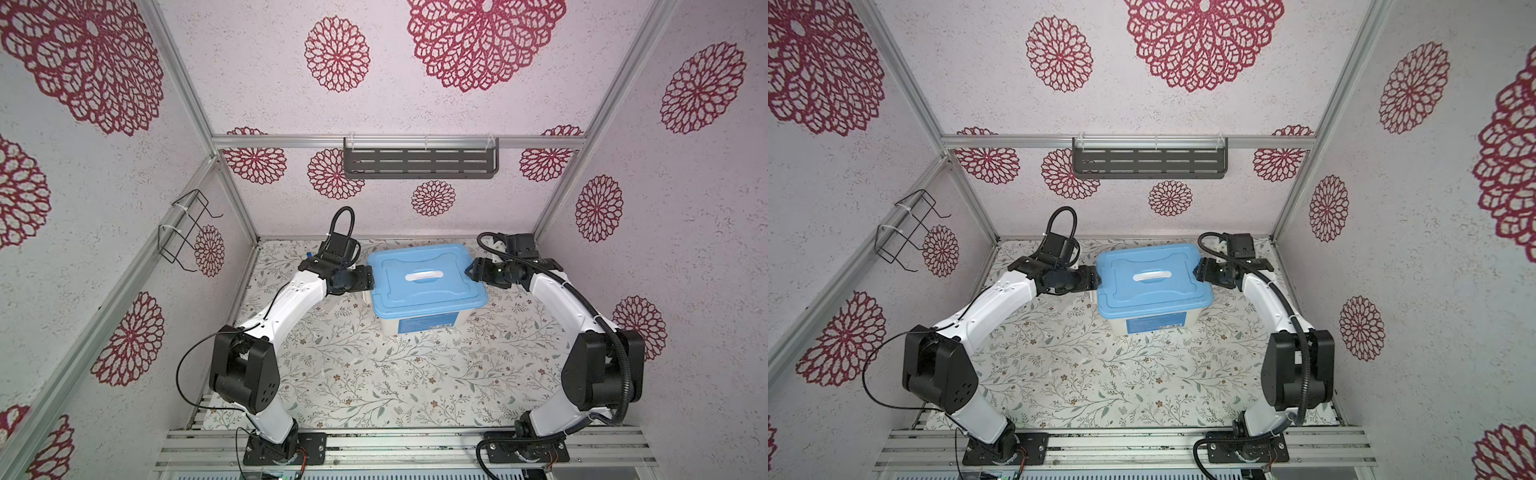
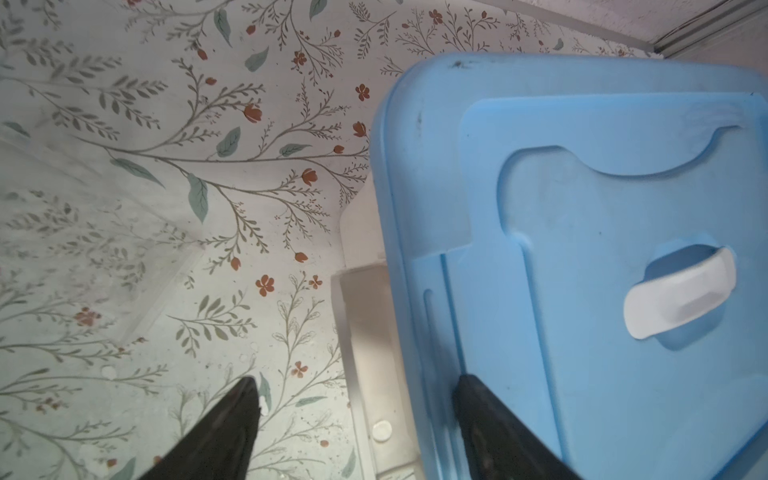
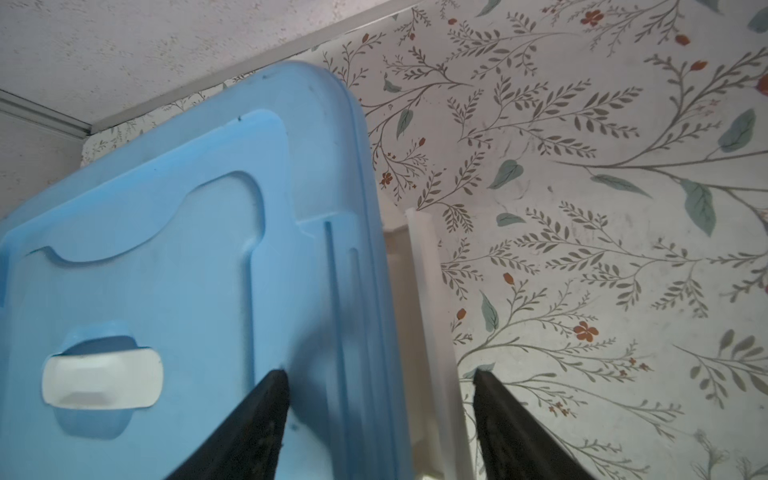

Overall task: Organize the chemistry lab equipment
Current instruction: 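Press the lid edges down onto the bin rim with both grippers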

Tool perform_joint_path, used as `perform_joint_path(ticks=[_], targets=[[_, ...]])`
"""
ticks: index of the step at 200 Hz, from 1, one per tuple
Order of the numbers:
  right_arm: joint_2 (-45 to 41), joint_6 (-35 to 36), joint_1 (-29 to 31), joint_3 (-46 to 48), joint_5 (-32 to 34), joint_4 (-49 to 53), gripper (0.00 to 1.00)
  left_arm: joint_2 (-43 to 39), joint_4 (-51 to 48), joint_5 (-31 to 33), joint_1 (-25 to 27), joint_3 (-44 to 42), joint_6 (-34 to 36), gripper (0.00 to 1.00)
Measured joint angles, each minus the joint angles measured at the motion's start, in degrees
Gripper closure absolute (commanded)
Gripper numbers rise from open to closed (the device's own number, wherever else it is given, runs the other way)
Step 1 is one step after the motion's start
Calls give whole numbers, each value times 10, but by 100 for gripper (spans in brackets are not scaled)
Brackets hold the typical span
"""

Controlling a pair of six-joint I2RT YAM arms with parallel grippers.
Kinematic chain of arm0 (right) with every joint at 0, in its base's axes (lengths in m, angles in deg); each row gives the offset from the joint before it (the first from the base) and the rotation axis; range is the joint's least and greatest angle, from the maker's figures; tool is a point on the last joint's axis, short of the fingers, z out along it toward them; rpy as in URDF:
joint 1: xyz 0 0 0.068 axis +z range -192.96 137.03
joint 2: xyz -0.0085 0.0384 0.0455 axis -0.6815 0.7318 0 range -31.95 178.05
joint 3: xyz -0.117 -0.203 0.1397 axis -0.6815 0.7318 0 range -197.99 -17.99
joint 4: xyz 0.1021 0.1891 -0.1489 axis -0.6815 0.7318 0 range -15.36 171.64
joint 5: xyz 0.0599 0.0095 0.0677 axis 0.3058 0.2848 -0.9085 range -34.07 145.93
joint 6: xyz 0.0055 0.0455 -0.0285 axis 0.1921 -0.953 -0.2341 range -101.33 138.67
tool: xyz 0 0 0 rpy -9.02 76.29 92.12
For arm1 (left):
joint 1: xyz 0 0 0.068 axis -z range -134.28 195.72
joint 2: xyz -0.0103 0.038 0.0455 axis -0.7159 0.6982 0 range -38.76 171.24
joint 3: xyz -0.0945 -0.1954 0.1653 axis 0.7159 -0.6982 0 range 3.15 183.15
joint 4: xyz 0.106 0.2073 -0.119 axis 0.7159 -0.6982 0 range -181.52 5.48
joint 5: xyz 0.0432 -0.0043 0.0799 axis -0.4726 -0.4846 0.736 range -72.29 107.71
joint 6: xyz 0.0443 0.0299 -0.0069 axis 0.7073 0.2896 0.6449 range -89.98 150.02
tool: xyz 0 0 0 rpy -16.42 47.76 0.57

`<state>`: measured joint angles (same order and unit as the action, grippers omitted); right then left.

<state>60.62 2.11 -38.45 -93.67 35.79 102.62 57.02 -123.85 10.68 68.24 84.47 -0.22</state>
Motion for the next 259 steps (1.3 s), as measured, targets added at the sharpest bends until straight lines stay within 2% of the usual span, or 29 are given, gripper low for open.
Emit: perform_joint_path(ticks=[38,72,91,126,163,191,233,259], targets=[[20,-5,-28,30,-131,-56,32,-20,49,-52,-14,-49,-24,19],[20,-10,-28,33,-143,-66,41,-17,55,-65,-17,-50,-37,19],[20,-8,-23,18,-115,-46,44,-13,61,-77,-22,-52,-47,19],[18,5,6,-16,-16,-4,54,-5,78,-91,-27,-54,-65,20],[15,28,53,-56,130,38,60,0,92,-105,-30,-54,-81,20],[19,40,85,-76,216,67,64,4,101,-112,-31,-55,-96,20],[20,45,100,-80,259,75,64,4,103,-116,-34,-58,-109,16],[19,45,103,-80,261,76,58,-6,111,-129,-40,-75,-110,15]])
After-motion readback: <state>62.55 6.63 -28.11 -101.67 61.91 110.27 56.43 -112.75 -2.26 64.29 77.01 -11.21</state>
